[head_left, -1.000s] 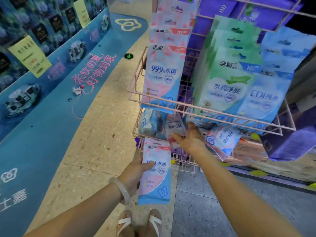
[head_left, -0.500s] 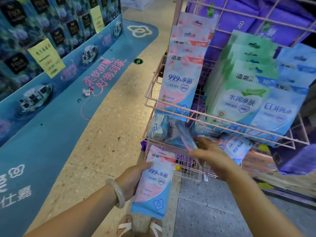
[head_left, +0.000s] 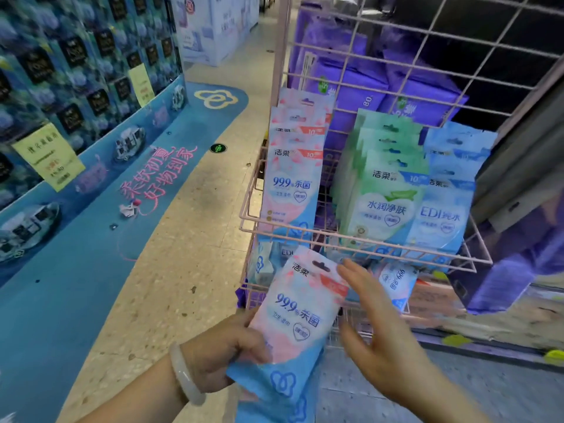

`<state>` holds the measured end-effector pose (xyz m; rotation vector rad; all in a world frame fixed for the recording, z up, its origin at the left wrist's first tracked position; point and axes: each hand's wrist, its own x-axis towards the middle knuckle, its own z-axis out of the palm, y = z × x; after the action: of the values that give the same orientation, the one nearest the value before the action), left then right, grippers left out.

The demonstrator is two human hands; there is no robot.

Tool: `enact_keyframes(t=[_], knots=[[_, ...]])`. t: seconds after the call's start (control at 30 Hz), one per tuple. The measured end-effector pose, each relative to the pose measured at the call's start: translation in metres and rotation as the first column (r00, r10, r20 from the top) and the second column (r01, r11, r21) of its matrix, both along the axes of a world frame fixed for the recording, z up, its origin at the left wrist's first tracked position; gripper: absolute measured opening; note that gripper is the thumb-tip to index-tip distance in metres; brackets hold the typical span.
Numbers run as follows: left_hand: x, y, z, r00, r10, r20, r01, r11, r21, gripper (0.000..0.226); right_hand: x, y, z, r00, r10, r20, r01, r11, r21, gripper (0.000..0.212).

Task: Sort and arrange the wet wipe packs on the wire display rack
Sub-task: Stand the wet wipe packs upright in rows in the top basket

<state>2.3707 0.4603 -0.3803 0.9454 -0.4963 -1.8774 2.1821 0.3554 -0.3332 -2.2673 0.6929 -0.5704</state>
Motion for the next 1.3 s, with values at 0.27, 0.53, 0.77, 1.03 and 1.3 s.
enact_keyframes(t=[0.27,0.53,0.77,1.03,1.3], knots=[[0.01,-0.056,0.114,0.812,0.532,0.241,-0.371,0.788,-0.492,0.065,0.081,-0.013,0.077,0.905,-0.156,0.395,-0.05,0.883,0.466,0.036],[0.047,-0.103,0.154,0.656,0.548,0.52,-0.222,0.798,-0.561,0.037,0.117,-0.074,0.09,0.936,-0.213,0.281,0.126,0.947,0.296,0.041],[0.055,-0.122,0.117,0.725,0.446,0.525,-0.298,0.89,-0.344,0.032,0.129,-0.083,0.06,0.937,-0.337,0.09,0.169,0.665,0.727,0.045],[0.057,-0.143,0.109,0.627,0.543,0.559,-0.281,0.827,-0.487,0.085,0.145,-0.095,0.07,0.901,-0.405,0.156,0.188,0.688,0.701,0.057],[0.056,-0.107,0.104,0.365,0.761,0.536,-0.522,0.644,-0.56,0.089,0.091,-0.062,0.074,0.937,-0.306,0.17,0.185,0.846,0.5,0.058]])
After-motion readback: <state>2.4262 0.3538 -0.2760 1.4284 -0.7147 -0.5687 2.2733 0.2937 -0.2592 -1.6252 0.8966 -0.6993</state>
